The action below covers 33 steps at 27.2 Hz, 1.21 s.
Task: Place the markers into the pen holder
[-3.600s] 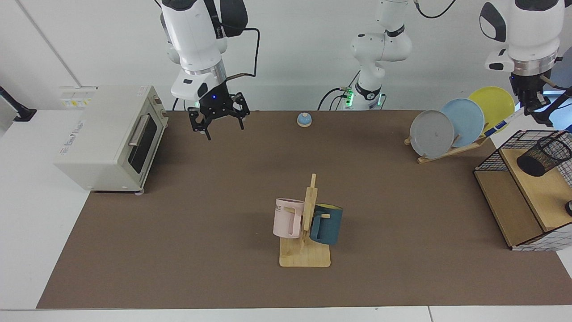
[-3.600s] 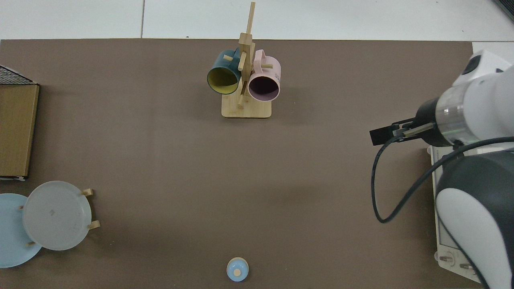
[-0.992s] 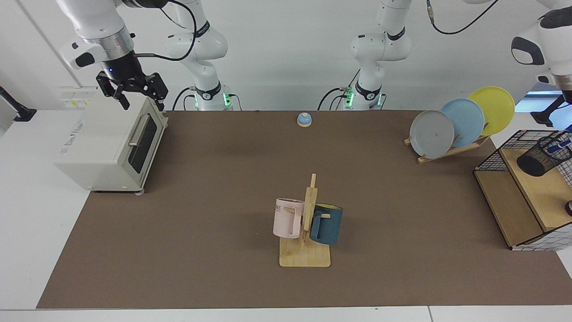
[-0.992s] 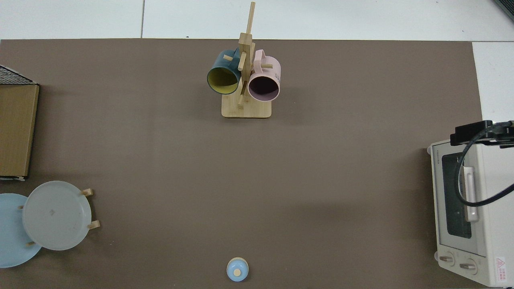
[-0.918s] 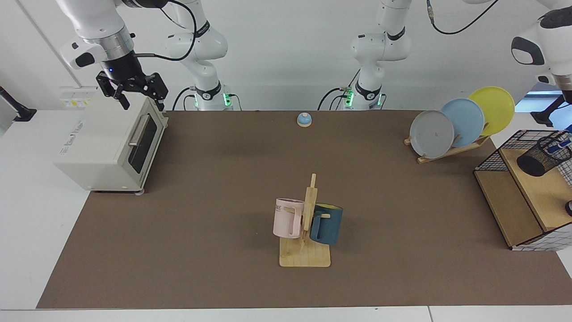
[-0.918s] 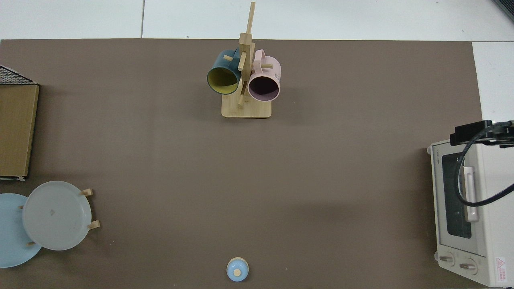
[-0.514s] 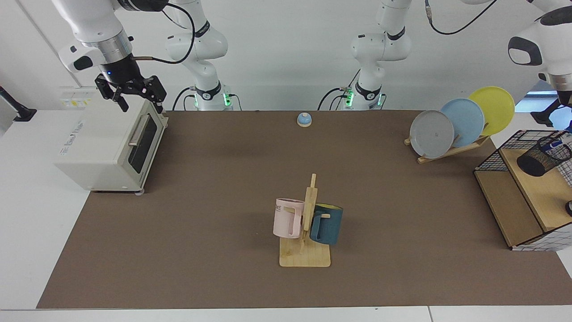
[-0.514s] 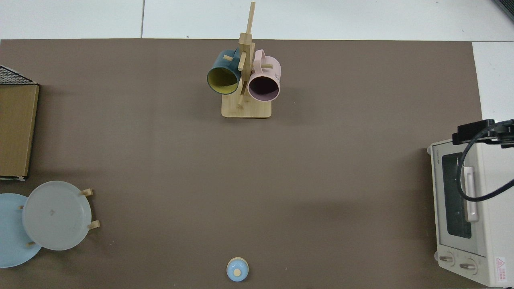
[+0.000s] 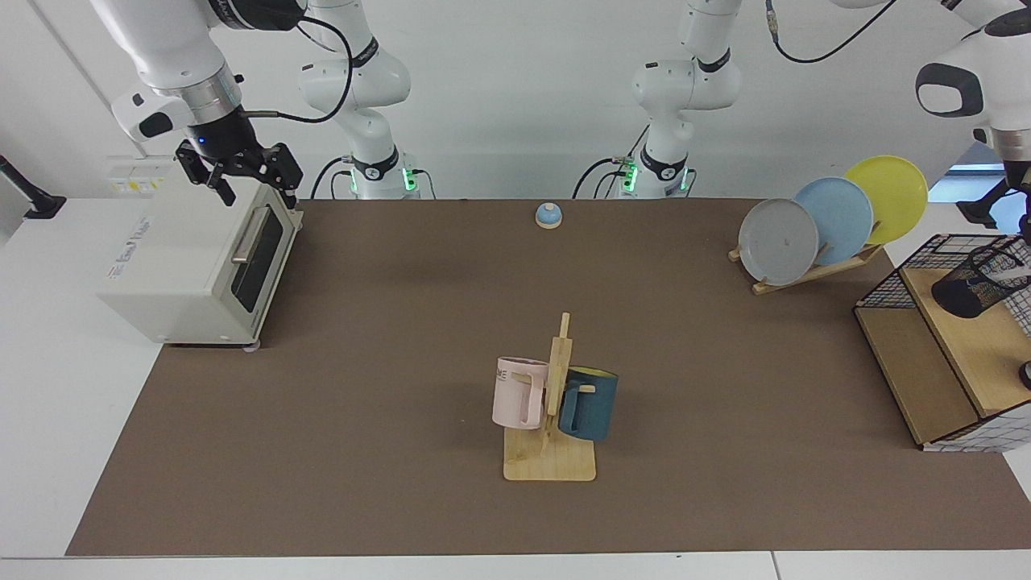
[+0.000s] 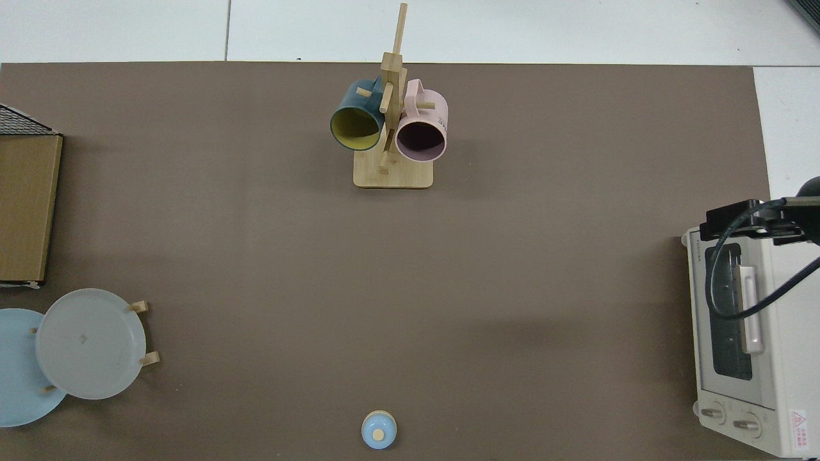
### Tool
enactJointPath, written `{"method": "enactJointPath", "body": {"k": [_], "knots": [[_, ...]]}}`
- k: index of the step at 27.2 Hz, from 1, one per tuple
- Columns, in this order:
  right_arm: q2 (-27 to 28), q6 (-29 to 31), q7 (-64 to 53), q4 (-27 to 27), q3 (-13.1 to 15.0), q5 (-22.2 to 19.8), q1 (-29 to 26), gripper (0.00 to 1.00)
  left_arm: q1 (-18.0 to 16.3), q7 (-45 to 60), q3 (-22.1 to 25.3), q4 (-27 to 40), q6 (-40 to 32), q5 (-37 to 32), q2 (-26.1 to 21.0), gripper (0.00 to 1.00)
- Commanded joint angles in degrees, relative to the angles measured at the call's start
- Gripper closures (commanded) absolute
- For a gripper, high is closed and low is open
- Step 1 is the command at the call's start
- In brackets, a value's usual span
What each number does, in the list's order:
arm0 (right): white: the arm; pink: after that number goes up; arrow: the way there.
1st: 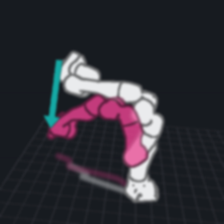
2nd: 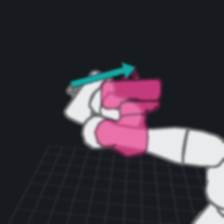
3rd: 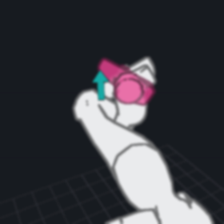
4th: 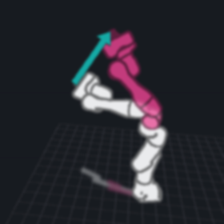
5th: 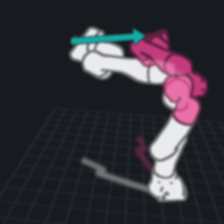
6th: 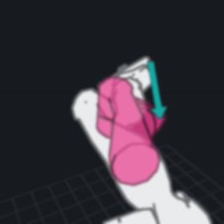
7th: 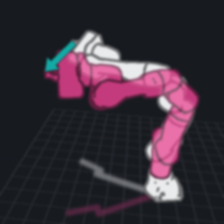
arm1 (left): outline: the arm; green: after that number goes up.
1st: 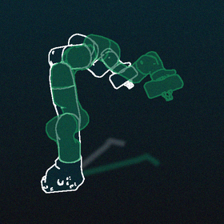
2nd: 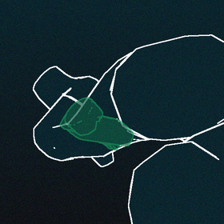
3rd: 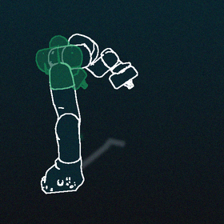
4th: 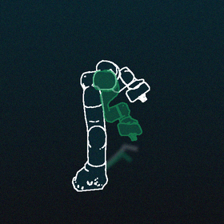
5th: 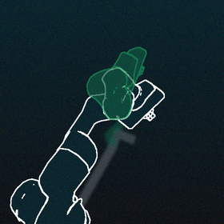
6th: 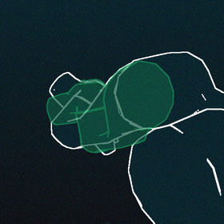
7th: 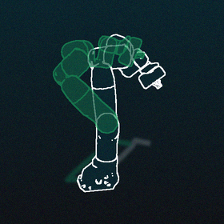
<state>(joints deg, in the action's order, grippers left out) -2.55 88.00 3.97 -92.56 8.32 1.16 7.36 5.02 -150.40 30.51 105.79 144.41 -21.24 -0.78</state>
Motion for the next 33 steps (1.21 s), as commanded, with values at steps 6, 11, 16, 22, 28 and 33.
{"method": "enactJointPath", "body": {"k": [6, 11, 16, 22, 28, 33], "knots": [[-1.14, 2.79, 0.34, -2.27, 0.55, 0.51, -1.38, 0.0, 0.96, 6.43, -5.01, -2.17, -1.84, 2.6, -1.33, 0.0], [-1.14, 2.88, -0.01, -2.36, 0.55, -0.28, -1.03, 0.0, 2.28, 11.96, -9.32, -1.82, -8.52, 6.03, -0.8, 0.0], [-0.97, 4.1, -6.59, -2.36, 0.55, -2.13, -0.85, 0.0, 2.72, 20.83, -14.85, -1.2, -16.51, 9.54, 0.16, 0.0], [-0.97, 5.17, -7.57, -2.45, 0.46, -2.13, -1.29, 0.0, 2.89, 40.86, -22.76, 2.04, -23.29, 10.87, 3.06, 0.0], [-0.97, 4.64, -7.22, -2.36, 0.46, -1.78, -1.03, 0.0, 3.51, 57.74, -30.14, 5.48, -26.36, 10.96, 5.44, 0.0], [-0.97, 4.64, -7.22, -2.18, 0.46, -1.86, -1.12, 0.0, 3.6, 74.52, -34.54, 5.92, -31.99, 12.97, 6.49, 0.0]]}}
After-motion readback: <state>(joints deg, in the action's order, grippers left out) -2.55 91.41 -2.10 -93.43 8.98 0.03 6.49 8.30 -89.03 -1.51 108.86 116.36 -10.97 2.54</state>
